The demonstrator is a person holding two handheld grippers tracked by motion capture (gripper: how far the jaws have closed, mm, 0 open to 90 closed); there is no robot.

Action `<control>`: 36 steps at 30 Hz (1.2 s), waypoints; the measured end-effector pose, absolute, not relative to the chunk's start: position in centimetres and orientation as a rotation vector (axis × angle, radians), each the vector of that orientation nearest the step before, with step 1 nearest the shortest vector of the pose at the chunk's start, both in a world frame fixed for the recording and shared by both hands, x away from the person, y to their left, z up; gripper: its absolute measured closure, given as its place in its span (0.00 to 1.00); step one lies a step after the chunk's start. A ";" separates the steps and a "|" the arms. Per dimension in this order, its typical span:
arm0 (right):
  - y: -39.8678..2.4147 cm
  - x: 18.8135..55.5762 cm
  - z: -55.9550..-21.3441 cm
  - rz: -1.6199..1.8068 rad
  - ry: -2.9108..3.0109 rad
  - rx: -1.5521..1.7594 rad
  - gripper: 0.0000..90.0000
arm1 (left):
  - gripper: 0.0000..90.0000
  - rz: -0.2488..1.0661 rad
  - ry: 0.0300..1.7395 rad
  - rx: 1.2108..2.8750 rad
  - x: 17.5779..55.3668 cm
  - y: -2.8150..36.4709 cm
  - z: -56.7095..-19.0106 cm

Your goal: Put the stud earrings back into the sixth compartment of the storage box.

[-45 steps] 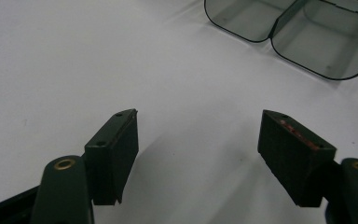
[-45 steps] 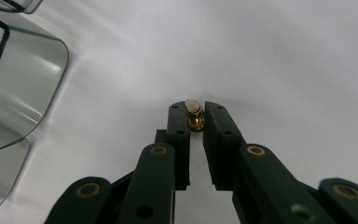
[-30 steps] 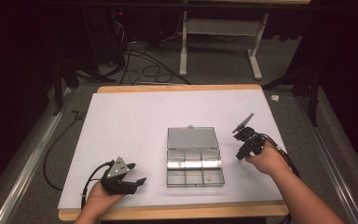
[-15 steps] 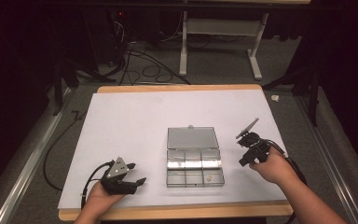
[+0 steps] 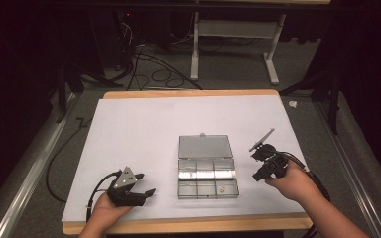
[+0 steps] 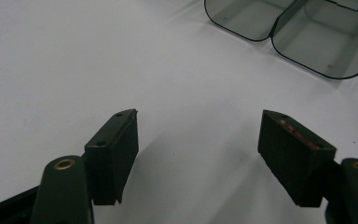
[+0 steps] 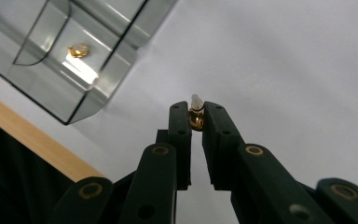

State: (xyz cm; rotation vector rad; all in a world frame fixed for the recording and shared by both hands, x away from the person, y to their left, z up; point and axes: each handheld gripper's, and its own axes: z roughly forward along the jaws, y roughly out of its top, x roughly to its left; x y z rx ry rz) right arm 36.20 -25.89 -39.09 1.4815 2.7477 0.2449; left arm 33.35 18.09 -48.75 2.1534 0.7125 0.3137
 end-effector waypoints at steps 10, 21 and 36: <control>-23.7 35.9 -38.3 0.261 2.791 1.414 0.92 | 0.33 0.322 0.706 2.159 33.3 18.1 -48.7; -20.2 35.6 -37.7 0.274 2.867 1.295 0.92 | 0.33 0.312 0.709 2.156 33.3 18.1 -48.8; -17.6 36.0 -40.8 0.222 2.954 1.230 0.92 | 0.33 0.314 0.706 2.156 33.3 18.1 -48.7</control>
